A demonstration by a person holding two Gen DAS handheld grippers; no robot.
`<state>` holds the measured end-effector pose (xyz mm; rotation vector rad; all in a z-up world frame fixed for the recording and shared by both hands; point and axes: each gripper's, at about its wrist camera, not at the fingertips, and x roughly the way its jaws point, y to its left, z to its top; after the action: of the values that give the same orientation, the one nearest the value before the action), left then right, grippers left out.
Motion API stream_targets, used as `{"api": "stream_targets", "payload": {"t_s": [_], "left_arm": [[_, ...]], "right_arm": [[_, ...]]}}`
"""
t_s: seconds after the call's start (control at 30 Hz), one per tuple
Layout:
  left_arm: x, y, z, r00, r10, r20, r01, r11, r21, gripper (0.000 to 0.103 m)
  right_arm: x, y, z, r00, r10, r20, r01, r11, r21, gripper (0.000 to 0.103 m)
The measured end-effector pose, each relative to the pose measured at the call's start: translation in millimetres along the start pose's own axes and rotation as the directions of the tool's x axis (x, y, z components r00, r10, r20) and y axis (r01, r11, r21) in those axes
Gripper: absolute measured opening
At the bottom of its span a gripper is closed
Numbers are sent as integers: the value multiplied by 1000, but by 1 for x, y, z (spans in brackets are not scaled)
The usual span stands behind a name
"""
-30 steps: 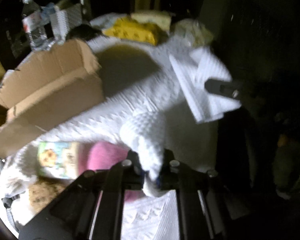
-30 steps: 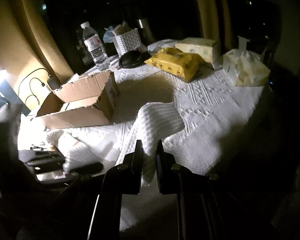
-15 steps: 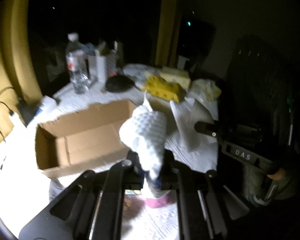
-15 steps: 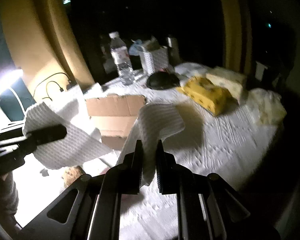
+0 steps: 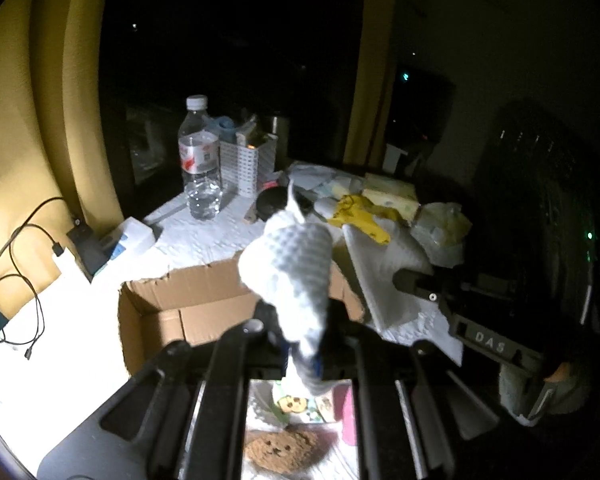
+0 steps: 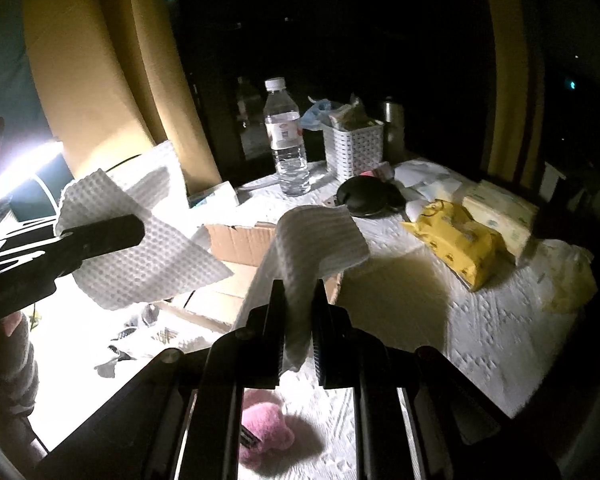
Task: Organize soft objects
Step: 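Carry both white towels over the cardboard box and open both grippers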
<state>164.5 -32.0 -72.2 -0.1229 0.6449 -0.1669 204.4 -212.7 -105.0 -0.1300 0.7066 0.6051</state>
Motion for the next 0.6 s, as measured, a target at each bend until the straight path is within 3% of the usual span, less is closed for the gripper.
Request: {"api": "stream_targets", "payload": {"t_s": [0.6], "left_arm": [[88,19,-9,993,22,-116,-27,998,-48,8]], "right_arm": [[72,-3,2,994,68,-84,-69,998,-12,13]]}}
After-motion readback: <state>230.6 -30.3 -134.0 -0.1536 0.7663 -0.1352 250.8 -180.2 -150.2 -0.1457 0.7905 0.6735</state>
